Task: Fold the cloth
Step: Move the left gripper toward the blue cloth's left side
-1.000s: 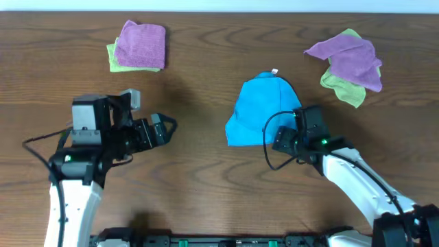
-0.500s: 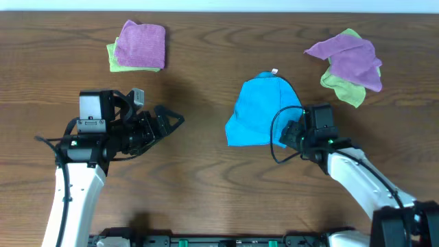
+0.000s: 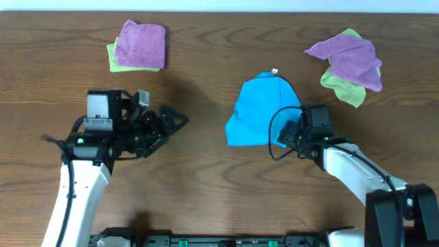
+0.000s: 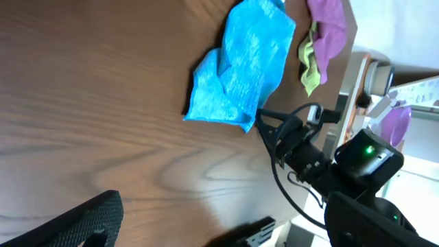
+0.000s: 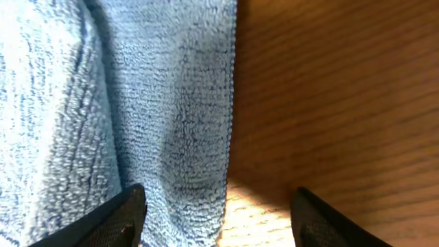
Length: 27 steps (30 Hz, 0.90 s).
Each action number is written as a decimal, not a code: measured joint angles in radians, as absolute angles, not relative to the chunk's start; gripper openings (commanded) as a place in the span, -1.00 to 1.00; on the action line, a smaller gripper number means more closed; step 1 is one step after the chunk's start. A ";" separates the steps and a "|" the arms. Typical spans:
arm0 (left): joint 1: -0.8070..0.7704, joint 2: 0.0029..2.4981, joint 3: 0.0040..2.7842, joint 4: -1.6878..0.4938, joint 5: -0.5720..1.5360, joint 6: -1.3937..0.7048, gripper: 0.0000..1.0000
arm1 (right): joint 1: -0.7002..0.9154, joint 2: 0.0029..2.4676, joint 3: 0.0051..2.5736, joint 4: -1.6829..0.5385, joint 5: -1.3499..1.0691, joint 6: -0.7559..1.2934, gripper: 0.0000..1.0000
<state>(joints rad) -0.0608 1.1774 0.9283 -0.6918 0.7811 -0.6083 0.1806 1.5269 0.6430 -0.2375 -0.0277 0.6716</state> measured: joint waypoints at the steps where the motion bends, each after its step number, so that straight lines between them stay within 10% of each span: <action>1: -0.072 1.188 0.928 -0.683 0.780 -0.618 0.90 | 0.181 1.527 0.643 -0.236 -0.028 0.673 0.33; 8: -0.141 1.285 0.928 -0.574 0.778 -0.697 0.91 | 0.181 1.533 0.642 -0.223 -0.031 0.690 -0.15; 14: -0.189 1.363 0.928 -0.490 0.779 -0.772 0.90 | 0.181 1.536 0.640 -0.212 -0.035 0.704 -0.97; 27: -0.207 1.401 0.928 -0.410 0.778 -0.834 0.90 | 0.181 1.425 0.638 -0.249 -0.035 0.702 -0.97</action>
